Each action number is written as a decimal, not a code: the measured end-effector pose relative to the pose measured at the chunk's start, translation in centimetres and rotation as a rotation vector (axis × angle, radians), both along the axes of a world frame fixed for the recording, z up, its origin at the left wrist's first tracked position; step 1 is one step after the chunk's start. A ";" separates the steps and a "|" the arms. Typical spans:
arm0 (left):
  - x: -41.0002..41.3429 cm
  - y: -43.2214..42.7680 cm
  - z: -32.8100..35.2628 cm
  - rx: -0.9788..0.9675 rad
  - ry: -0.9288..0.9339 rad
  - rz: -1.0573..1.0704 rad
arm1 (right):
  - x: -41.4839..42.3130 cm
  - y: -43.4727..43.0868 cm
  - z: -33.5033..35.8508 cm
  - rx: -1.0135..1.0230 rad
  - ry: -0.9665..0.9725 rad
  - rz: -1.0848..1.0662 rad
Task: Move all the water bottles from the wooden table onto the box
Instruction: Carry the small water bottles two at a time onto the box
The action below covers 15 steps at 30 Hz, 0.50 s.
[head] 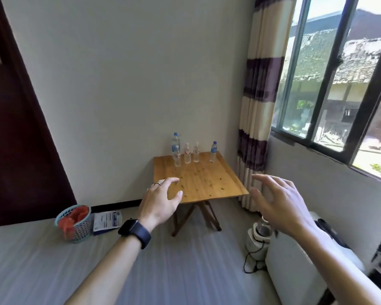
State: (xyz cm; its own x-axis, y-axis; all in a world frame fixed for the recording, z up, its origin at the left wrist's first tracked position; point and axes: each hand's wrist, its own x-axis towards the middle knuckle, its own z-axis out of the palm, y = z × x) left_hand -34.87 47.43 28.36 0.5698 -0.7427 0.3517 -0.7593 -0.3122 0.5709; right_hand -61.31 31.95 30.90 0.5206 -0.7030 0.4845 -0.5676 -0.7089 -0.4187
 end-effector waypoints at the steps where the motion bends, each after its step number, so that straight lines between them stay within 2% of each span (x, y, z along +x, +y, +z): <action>1: 1.0 -1.9 -0.1 0.006 -0.001 -0.011 | 1.0 -1.8 -0.2 0.002 0.000 -0.004; 8: 7.9 -15.9 -2.0 0.066 -0.014 -0.056 | 8.7 -15.6 -3.2 0.056 -0.027 -0.013; 15: 15.5 -31.1 -1.8 0.064 0.013 0.015 | 16.5 -31.4 -5.0 0.128 -0.025 0.047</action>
State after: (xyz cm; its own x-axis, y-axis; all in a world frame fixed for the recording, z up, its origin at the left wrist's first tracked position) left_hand -19.33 16.35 26.52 0.5849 -0.7551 0.2963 -0.7472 -0.3595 0.5589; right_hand -44.84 0.56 25.87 0.5434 -0.7351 0.4054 -0.5232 -0.6743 -0.5212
